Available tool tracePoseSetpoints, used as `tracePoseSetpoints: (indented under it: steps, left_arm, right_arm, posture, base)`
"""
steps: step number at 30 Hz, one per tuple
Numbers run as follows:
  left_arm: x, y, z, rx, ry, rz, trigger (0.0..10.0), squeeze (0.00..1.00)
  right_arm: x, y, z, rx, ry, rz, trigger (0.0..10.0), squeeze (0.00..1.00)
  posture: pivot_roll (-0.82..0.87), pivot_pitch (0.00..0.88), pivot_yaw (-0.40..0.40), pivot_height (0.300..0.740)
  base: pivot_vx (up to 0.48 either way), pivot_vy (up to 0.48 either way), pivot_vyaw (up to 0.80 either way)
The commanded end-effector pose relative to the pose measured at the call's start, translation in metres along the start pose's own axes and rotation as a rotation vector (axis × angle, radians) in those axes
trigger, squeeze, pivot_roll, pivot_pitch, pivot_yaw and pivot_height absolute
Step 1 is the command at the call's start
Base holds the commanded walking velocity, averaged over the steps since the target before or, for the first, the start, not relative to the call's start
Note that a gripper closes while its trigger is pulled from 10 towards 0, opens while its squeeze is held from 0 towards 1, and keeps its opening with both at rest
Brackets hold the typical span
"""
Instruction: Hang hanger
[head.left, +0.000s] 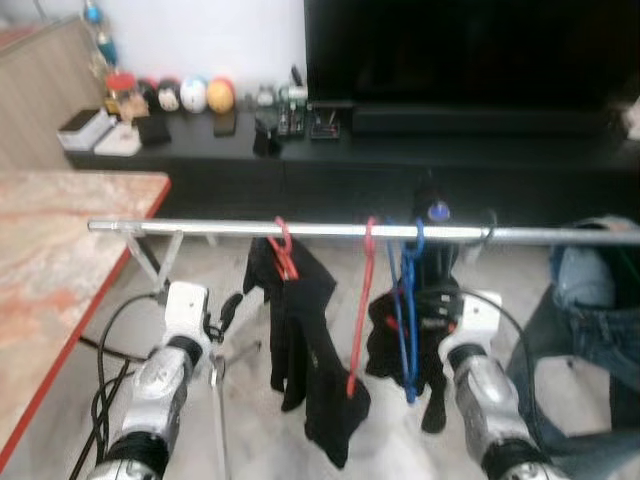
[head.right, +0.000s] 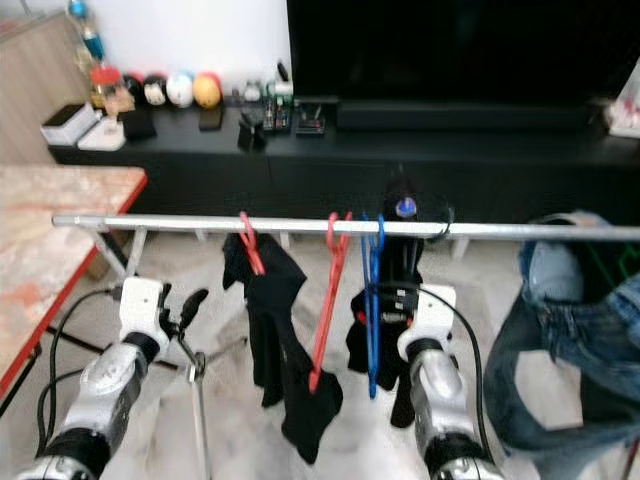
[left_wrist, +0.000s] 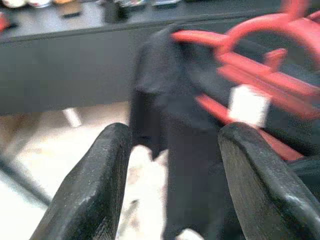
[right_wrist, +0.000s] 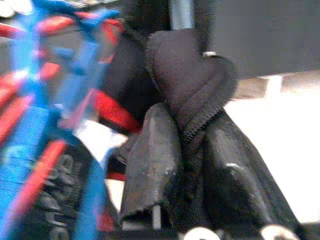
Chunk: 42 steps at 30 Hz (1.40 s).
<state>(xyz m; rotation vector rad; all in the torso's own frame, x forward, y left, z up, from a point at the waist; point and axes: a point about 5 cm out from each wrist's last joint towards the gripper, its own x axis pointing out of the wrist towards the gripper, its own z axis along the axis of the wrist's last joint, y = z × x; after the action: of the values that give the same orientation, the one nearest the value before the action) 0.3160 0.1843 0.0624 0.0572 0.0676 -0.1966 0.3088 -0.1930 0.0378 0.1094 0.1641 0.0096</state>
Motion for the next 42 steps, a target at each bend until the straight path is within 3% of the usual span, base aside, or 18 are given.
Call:
tracePoseSetpoints:
  steps: [1, 6, 21, 42]
  left_arm:
    - [-0.004, 0.004, -0.004, 0.018, 0.014, -0.007, 10.0, 0.0]
    - [-0.004, 0.003, -0.004, 0.018, 0.016, -0.012, 10.0, 0.0]
    - [-0.005, -0.003, -0.006, 0.016, 0.024, -0.05, 10.0, 0.0]
    - [-0.006, -0.004, -0.007, 0.021, 0.031, -0.065, 10.0, 0.0]
  right_arm:
    - [0.004, 0.004, 0.008, 0.001, -0.039, 0.008, 10.0, 0.0]
    - [0.004, 0.002, 0.008, -0.003, -0.032, 0.002, 10.0, 0.0]
    - [0.003, -0.031, 0.016, -0.083, 0.012, -0.061, 10.0, 0.0]
    - [0.002, -0.025, 0.001, -0.082, 0.135, -0.005, 10.0, 0.0]
  posture:
    - [0.06, 0.0, 0.056, 0.74]
    - [0.06, 0.0, 0.056, 0.74]
    - [0.05, 0.0, 0.056, 0.74]
    - [0.06, 0.0, 0.057, 0.74]
  base:
    - [0.0, 0.0, 0.0]
    - [0.0, 0.0, 0.0]
    - [0.0, 0.0, 0.0]
    - [0.0, 0.0, 0.0]
